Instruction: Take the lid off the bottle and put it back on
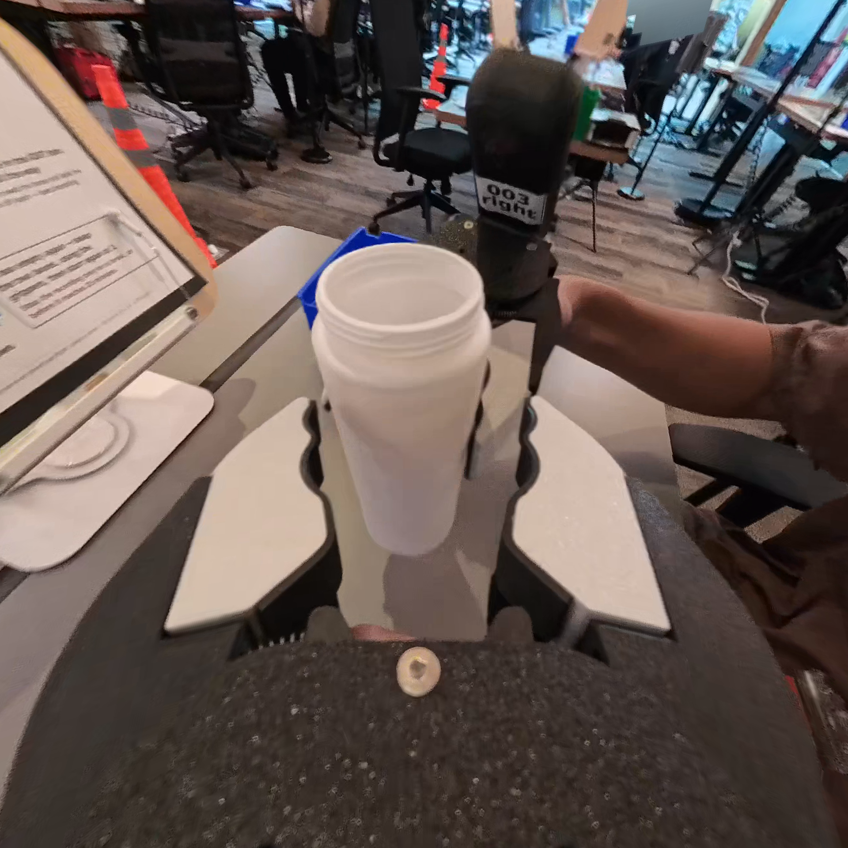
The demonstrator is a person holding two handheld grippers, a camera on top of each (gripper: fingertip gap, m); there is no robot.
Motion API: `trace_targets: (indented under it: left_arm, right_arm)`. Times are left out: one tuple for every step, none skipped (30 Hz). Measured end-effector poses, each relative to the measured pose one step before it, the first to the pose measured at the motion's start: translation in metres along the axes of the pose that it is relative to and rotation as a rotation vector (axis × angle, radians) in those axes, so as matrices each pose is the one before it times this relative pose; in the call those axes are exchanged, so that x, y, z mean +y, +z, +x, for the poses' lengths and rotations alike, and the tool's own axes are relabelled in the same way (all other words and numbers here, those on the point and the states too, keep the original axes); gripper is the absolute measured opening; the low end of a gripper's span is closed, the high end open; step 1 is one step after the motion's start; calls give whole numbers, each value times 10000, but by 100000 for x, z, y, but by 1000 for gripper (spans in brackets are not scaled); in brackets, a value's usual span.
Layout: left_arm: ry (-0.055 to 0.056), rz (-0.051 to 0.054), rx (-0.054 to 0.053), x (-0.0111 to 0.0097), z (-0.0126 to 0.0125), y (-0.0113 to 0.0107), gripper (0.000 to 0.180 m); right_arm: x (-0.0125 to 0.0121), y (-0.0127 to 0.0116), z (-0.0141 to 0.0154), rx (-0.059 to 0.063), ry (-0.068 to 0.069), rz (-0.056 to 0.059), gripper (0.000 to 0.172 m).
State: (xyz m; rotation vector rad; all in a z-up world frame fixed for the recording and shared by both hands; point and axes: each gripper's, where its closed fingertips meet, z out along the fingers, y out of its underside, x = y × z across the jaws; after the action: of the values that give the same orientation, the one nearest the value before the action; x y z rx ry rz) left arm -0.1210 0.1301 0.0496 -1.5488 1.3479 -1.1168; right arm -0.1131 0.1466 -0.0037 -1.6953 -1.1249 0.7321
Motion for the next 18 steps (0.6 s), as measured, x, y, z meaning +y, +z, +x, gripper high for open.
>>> trace_targets:
  left_arm:
    - [-152, 112, -179, 297, 245, -1230, 89]
    - [-155, 168, -199, 507, 408, -1266, 93]
    - [-210, 194, -252, 771, 485, -1186, 91]
    - [-307, 137, -283, 1163, 511, -1025, 89]
    - [-380, 69, -226, 1583, 616, -856, 86]
    - [-414, 54, -112, 1921, 783, -668, 86]
    - [-427, 5, -50, 2241, 837, -523, 83]
    - [-358, -79, -69, 2461, 749, -421, 80]
    - [-267, -151, -179, 2549, 517, -356, 79]
    - [-228, -170, -310, 2447, 275, -320, 78]
    - [-179, -136, -347, 2193, 174, -361, 78]
    - [-164, 0, -373, 1755, 67, -445, 78]
    - [-169, 181, -361, 1248, -28, -562, 76]
    - [-177, 211, -278, 892, -87, -587, 74]
    - [-178, 111, -237, 693, -227, -533, 73]
    - [-112, -42, -296, 518, -504, -433, 74]
    - [3, -150, -453, 258, -859, -330, 77]
    - [107, -63, -682, -181, -1291, -268, 80]
  right_arm:
    - [201, -79, 334, 175, 31, 49, 85]
    - [31, -75, 325, 191, 33, 170, 85]
    - [63, -37, 427, 295, -22, 158, 85]
    - [211, 76, 451, 320, -57, 94, 85]
    - [407, 236, 517, 356, -11, 39, 85]
    - [538, 426, 594, 410, 108, 52, 85]
    - [722, 596, 549, 363, 180, 53, 85]
    - [870, 675, 496, 293, 183, 71, 85]
    - [926, 693, 517, 241, 226, 98, 85]
    - [978, 614, 511, 167, 234, 6, 85]
    - [787, 446, 532, 137, 169, 38, 85]
    - [513, 259, 515, 136, 132, 96, 85]
    - [351, 136, 393, 119, 0, 43, 85]
    - [305, 69, 249, 108, -134, -42, 85]
    - [203, 67, -19, -8, -161, -16, 85]
    - [-19, 33, -219, -103, -129, 98, 85]
    - [35, -11, -144, -55, -136, -27, 85]
    - [66, -47, -156, -72, -118, -75, 85]
